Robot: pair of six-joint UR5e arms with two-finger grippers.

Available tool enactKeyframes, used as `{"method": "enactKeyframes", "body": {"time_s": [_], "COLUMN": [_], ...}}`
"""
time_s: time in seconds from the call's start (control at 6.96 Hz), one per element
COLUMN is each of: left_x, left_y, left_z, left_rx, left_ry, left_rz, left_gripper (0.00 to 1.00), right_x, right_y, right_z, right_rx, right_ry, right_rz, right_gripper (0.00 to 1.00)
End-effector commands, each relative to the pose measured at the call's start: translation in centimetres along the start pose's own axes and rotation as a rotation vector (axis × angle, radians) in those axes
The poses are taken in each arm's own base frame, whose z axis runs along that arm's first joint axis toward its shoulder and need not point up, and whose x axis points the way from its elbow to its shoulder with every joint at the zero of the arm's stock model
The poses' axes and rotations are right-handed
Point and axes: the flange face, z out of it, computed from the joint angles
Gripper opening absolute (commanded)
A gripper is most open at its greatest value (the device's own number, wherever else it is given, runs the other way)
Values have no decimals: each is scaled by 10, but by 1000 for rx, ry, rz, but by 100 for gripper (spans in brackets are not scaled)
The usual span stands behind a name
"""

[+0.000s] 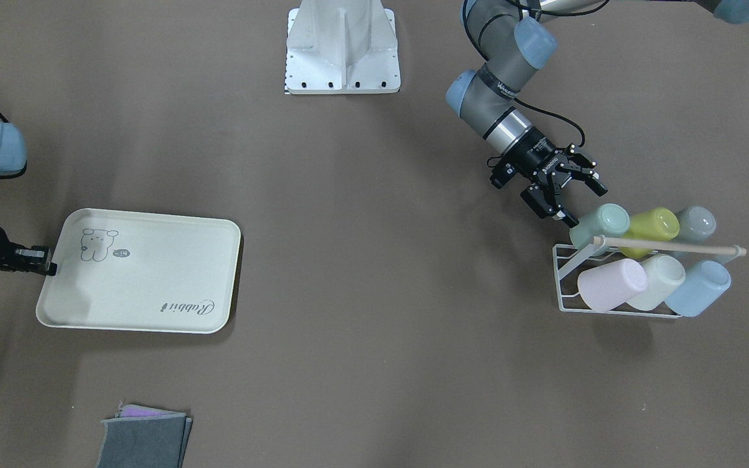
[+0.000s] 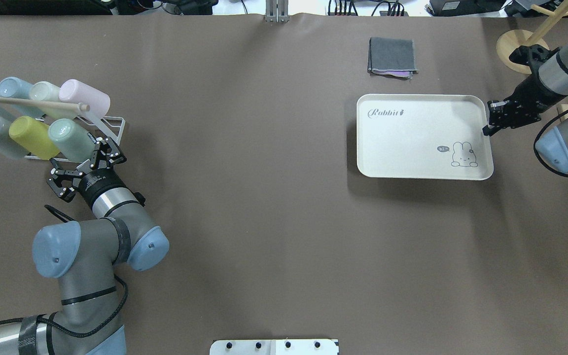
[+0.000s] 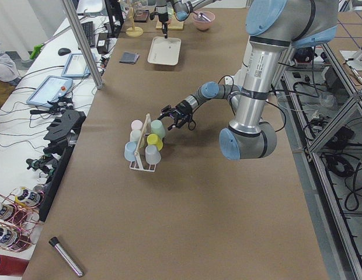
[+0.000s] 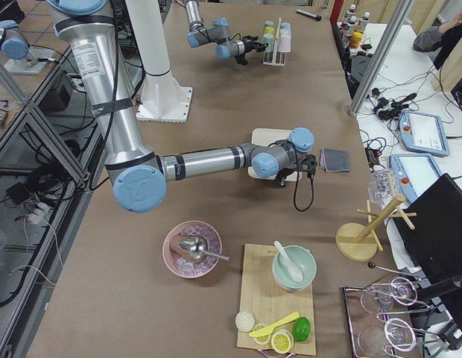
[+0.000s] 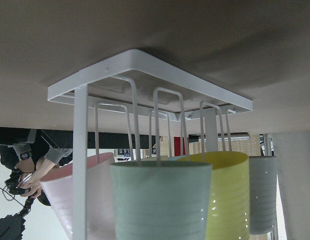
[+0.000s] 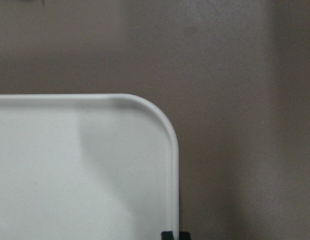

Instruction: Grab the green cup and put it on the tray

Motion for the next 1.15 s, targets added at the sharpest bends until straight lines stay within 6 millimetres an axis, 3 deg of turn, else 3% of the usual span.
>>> {"method": "enactKeyframes", "body": {"time_s": [0.0,0.14,0.29,0.43,0.72,1.01], "left_x": [11,11,9,0,-6,2], "left_y": [-1,-1,-4,-4,0,-3], "left_z": [3,4,4,-2,0,5], "left_rx": [-61,-87,-98,-123,-168,-197], "left_ry": [38,27,17,2,-47,-44], "left_rz": [-24,-38,-70,-77,-51,-55], "left_gripper": [93,93,93,93,93,93], "right_x": [-38,-62,-104,-143,-215,-259], "right_y": [-17,-29,-46,-47,-37,-16], "right_z": [-29,-31,-26,-12,22,59], "right_rx": [0,-19,-51,-76,-96,-85], "right_ry": [-86,-118,-150,-157,-133,-91], "right_rz": [-36,-53,-84,-106,-106,-95], "right_gripper": [0,0,0,0,0,0]}}
